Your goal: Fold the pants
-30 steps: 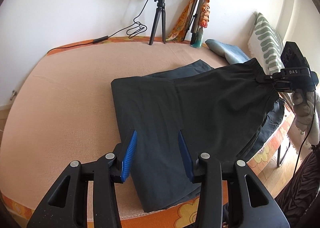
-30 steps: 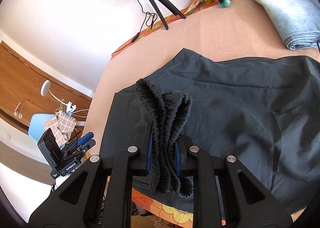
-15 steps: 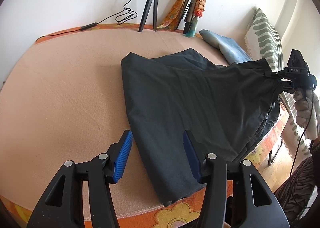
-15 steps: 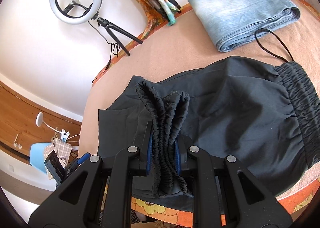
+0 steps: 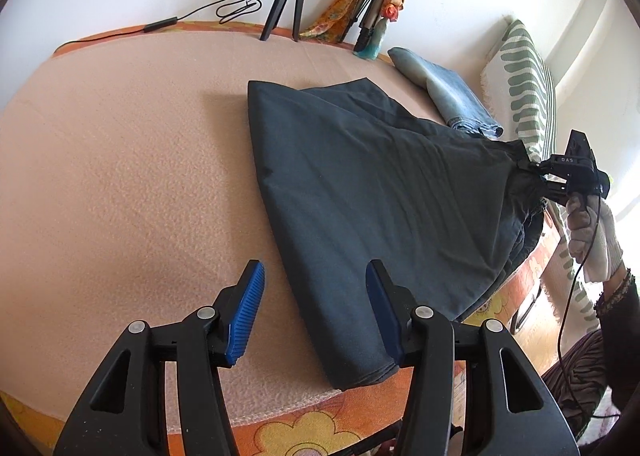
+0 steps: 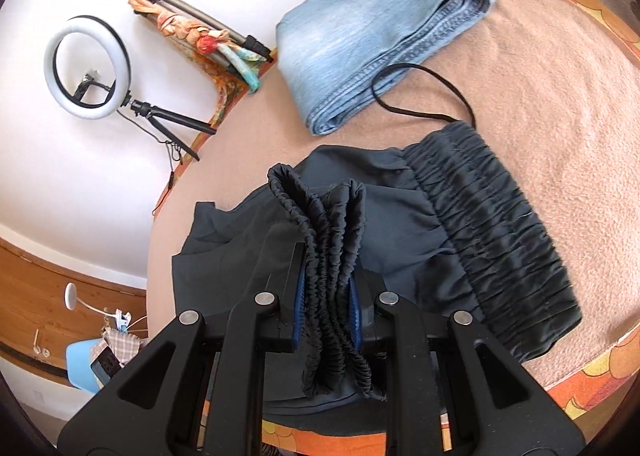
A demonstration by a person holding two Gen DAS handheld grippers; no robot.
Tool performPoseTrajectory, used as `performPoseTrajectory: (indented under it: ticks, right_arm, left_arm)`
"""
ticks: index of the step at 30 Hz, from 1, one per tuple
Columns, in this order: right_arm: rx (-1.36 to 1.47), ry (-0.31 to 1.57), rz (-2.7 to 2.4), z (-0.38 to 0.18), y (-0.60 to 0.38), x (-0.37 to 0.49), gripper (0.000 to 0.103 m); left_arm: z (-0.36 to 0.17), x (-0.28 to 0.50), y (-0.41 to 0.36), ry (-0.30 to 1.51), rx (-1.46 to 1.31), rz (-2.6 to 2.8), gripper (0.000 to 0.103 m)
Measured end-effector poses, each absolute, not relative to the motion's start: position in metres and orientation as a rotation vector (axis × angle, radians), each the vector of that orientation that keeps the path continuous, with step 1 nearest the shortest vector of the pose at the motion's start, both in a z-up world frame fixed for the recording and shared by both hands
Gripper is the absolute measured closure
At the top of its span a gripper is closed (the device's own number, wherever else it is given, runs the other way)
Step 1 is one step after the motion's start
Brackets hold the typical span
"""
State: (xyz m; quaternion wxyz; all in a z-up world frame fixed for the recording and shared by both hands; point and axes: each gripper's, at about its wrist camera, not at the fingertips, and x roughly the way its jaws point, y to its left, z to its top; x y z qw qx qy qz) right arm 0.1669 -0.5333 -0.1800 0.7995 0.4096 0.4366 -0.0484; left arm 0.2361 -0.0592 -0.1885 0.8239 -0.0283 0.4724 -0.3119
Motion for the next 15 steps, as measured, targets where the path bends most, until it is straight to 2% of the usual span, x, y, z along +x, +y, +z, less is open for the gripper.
performPoseTrajectory:
  ticks: [5,8,10,12,15]
  right_arm:
    - [0.853,0.962,-0.154,-0.195,-0.546,0.166,0.081]
    - [0.707,0.993,-0.217,-0.186,-0.539,0.169,0.072]
    - [0.589,0.998,-0.265,-0.175,-0.530,0.172,0.058]
    - [0.504,0.978,-0.308,-0.163,-0.523,0.173,0.050]
    - [0.458,0.933,-0.286,-0.145,-0.511,0.174,0.050]
  left_arm:
    - [-0.194,0.234,-0.068,1.034,-0.059,-0.673,0.051]
    - [-0.196,0.232,-0.069,1.036,-0.051,-0.660,0.051]
    - [-0.197,0.233,-0.067,1.045,-0.075,-0.653,0.051]
    - [-0.202,0.234,-0.064,1.063,-0.108,-0.639,0.051]
    - [-0.205,0.234,-0.060,1.067,-0.141,-0.624,0.051]
